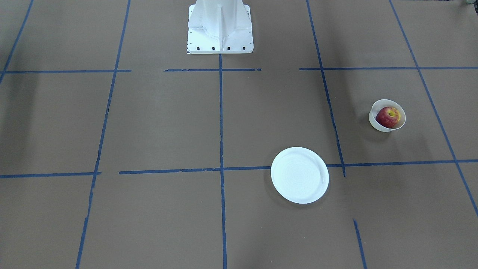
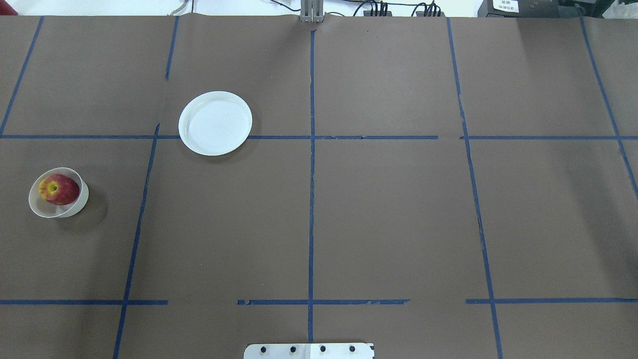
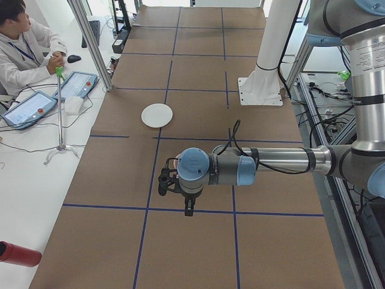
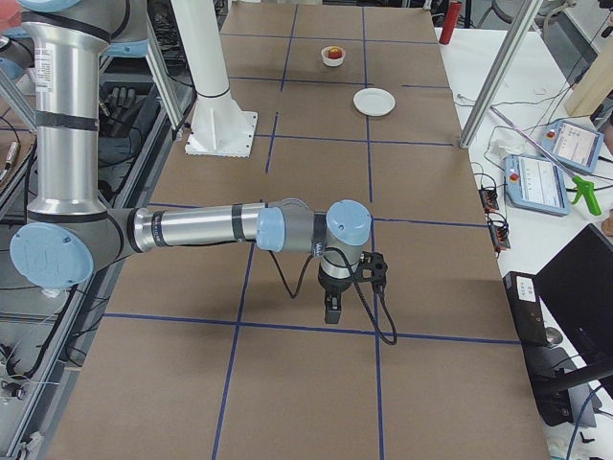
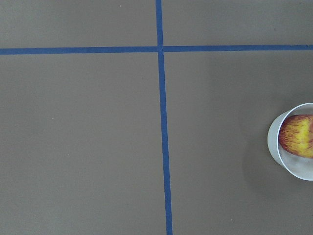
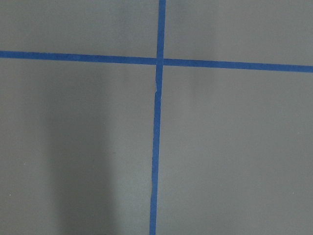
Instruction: Move apple from plate to bowl
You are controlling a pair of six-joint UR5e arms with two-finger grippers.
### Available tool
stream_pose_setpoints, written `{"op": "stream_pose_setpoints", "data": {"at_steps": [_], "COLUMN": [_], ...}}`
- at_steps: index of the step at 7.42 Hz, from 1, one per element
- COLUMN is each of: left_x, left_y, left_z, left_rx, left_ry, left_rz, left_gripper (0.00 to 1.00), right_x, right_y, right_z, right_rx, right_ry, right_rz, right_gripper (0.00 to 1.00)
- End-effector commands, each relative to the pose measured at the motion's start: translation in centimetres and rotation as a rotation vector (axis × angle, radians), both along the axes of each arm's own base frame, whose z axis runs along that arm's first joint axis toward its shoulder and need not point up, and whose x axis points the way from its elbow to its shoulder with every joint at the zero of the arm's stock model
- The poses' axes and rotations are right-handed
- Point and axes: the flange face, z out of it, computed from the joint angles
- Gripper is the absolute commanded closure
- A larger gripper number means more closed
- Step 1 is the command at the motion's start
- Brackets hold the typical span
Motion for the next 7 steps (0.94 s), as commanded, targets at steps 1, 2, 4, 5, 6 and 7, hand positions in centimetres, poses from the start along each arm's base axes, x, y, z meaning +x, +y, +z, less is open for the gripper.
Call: {"op": "stream_pose_setpoints", "data": {"at_steps": [1,2,4,5,6,7], "left_x": [0.05,0.03,0.06,0.08,0.08,0.10], "left_y": [-0.28,0.11,-0.47,-0.16,-0.14,0.04], "left_z": [-0.70,-0.32,-0.09,-0.27,-0.12,-0.24], "left_rx": [0.019,0.009,0.009,0.009,0.006,0.009], "left_ry": [-0.001,0.002,0.003,0.003,0.003,0.003], "left_rz": [0.004,0.004,0.005,0.005,0.005,0.006], "left_gripper": [0.00,0.00,0.00,0.00,0.00,0.00], "right_x": [0.00,0.00,0.00,0.00,0.00,0.00], "right_y": [0.00,0.00,0.01,0.00,0.00,0.01], "right_z": [-0.02,-0.02,0.05,-0.02,-0.02,0.05], "right_rx": [0.000,0.001,0.000,0.001,0.001,-0.001], "right_ry": [0.000,0.000,0.000,0.000,0.000,0.000], "right_rz": [0.000,-0.001,-0.001,-0.001,-0.001,0.000], "right_gripper": [0.00,0.00,0.00,0.00,0.00,0.00]}}
